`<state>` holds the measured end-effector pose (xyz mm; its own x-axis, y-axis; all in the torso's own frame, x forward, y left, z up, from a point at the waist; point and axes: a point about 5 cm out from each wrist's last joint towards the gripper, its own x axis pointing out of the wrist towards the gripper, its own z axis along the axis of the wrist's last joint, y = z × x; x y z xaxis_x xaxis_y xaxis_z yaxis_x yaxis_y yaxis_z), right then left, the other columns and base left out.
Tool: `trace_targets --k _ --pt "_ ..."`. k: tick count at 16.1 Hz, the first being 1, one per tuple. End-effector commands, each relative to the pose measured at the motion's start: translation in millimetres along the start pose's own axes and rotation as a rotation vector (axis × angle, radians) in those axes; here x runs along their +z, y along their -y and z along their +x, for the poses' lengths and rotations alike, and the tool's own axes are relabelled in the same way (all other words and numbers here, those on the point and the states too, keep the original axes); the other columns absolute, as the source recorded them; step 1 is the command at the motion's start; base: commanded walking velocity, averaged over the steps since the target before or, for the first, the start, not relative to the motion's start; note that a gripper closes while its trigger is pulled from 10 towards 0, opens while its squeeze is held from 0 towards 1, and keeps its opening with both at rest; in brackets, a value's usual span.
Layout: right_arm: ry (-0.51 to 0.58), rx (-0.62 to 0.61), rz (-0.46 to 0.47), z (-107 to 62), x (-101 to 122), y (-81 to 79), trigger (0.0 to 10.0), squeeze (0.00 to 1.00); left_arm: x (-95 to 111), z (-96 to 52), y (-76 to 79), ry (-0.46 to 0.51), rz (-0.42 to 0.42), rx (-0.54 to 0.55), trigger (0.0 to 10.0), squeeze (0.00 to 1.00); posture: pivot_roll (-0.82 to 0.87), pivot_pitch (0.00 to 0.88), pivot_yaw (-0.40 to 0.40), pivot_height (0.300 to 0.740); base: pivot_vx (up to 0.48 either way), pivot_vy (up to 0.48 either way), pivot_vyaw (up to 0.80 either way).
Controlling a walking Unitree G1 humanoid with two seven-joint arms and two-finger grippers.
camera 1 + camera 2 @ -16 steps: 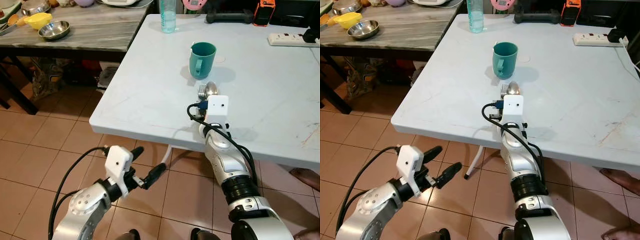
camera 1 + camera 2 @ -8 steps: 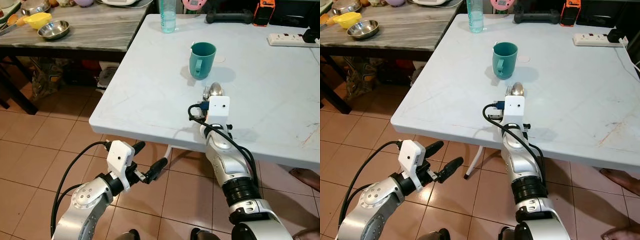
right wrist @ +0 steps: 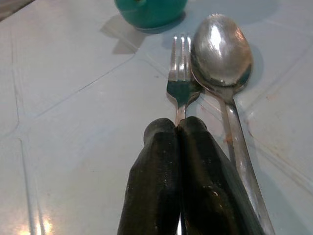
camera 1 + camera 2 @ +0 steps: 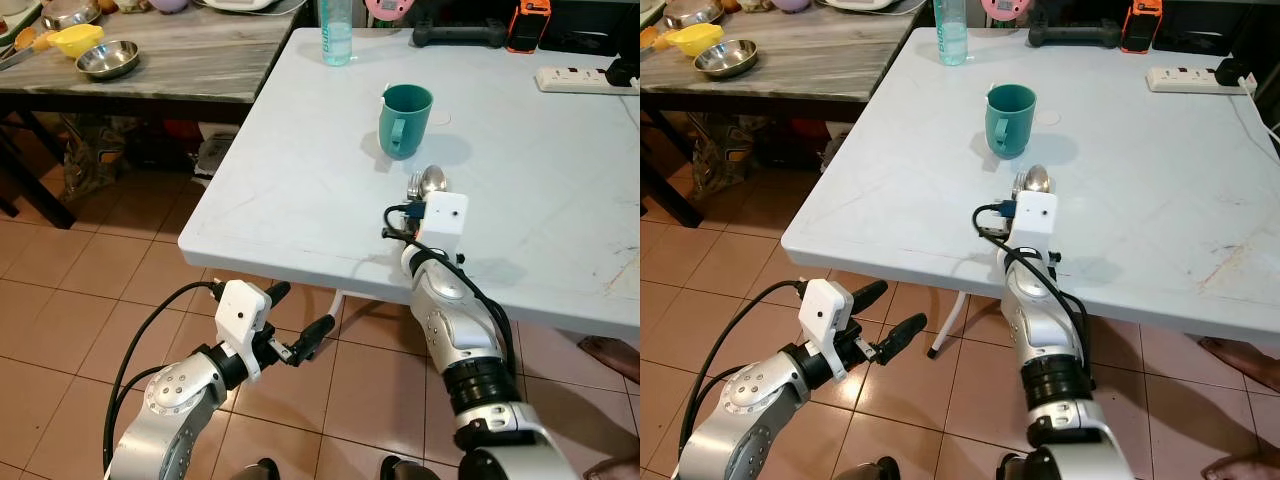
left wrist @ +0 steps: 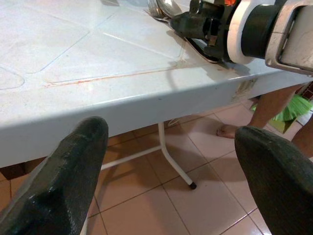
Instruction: Setting the table
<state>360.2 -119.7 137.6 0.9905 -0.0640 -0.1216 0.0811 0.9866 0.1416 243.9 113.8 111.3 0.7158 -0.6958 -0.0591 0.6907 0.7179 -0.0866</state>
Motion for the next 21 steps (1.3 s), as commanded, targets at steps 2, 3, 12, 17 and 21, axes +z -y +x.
trace_targets --k 2,3,12,17,21 --pt "-0.162 -0.069 0.01 -8.2 -30.6 11.5 10.0 1.0 -4.7 -3.2 -3.3 -0.031 0.014 0.008 10.0 0.0 0.04 0.185 0.082 0.74 0.0 0.0 0.0" --pt "-0.167 -0.074 0.003 -8.5 -28.9 11.8 10.0 1.0 -5.0 -3.4 -3.5 -0.034 0.014 0.007 10.0 0.0 0.04 0.183 0.083 0.74 0.0 0.0 0.0" --pt "-0.022 0.058 -0.055 -8.3 9.2 3.7 10.0 0.0 -6.4 -2.4 -2.9 -0.047 0.011 -0.008 10.0 0.0 0.04 0.184 0.089 0.74 0.0 0.0 0.0" --pt "0.0 0.012 -0.041 -5.9 28.0 10.4 10.0 0.0 -6.8 -2.6 -3.5 -0.05 0.009 -0.008 10.0 0.0 0.03 0.183 0.093 0.74 0.0 0.0 0.0" --pt "0.011 0.049 -0.018 -7.3 31.1 9.0 10.0 0.0 -7.1 -2.2 -2.4 -0.053 0.006 -0.018 10.0 0.0 0.03 0.19 0.097 0.74 0.0 0.0 0.0"
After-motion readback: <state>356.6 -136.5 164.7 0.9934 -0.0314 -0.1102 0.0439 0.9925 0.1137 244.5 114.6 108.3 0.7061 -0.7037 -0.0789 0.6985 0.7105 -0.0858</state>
